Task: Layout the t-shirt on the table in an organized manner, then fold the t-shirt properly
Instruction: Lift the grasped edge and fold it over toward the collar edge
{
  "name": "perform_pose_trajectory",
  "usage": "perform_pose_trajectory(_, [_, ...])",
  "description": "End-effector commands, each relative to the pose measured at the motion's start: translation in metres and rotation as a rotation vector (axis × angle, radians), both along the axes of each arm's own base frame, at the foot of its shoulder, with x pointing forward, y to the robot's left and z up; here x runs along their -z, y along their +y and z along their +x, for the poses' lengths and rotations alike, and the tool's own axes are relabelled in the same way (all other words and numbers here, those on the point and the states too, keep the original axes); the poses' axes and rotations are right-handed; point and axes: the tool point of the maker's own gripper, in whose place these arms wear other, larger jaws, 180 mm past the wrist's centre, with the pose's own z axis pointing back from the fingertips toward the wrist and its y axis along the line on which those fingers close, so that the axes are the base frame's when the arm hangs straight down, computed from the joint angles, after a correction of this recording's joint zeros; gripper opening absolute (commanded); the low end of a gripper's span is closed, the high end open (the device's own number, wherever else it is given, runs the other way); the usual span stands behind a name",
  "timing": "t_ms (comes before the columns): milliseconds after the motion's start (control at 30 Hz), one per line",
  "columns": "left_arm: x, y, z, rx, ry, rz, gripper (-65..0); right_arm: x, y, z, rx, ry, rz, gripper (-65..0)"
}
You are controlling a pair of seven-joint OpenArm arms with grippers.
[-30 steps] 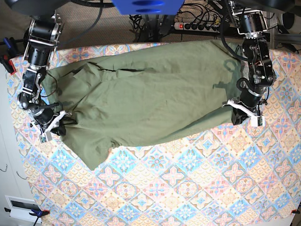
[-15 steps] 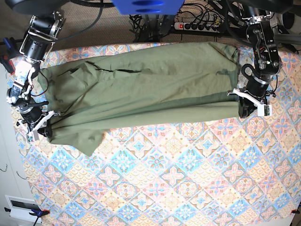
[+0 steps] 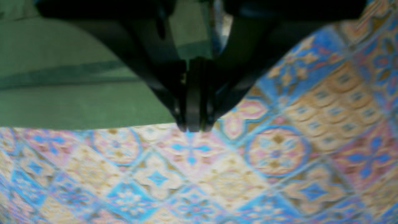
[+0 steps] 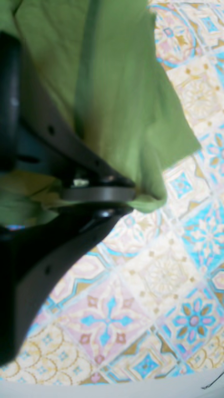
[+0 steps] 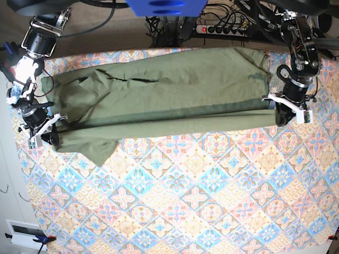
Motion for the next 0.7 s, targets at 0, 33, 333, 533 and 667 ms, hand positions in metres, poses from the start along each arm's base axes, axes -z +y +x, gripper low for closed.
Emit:
perform_pose_trajectory(0, [-0.016, 0.010, 0.004, -0.014, -0.049, 0.024, -65.0, -0.027, -0.011, 0.011, 0.012, -0.081, -0.010, -64.6])
perform_pose_trajectory(33, [-0.017, 0.016, 0.003, -0.029, -0.050, 0.029, -65.0, -0.028, -0.015, 0.010, 0.025, -0.083, -0.011, -64.6])
perform_pose_trajectory(333, [-0.014, 0.026, -0.008, -0.061, -0.034, 0.035, -65.0, -0.028, -0.020, 0.008, 0.038, -0.080, -0.011, -64.6])
perform_pose_trajectory(533, [-0.006, 0.025, -0.017, -0.058, -0.004, 0.036, -65.0, -0.020, -0.020, -0.002, 0.038, -0.059, -0.016, -64.6])
perform_pose_trajectory(667, [0.001, 0.025, -0.024, -0.058, 0.022, 0.034, -65.0, -0.015, -0.019, -0.006, 0.034, -0.043, -0.016, -64.6])
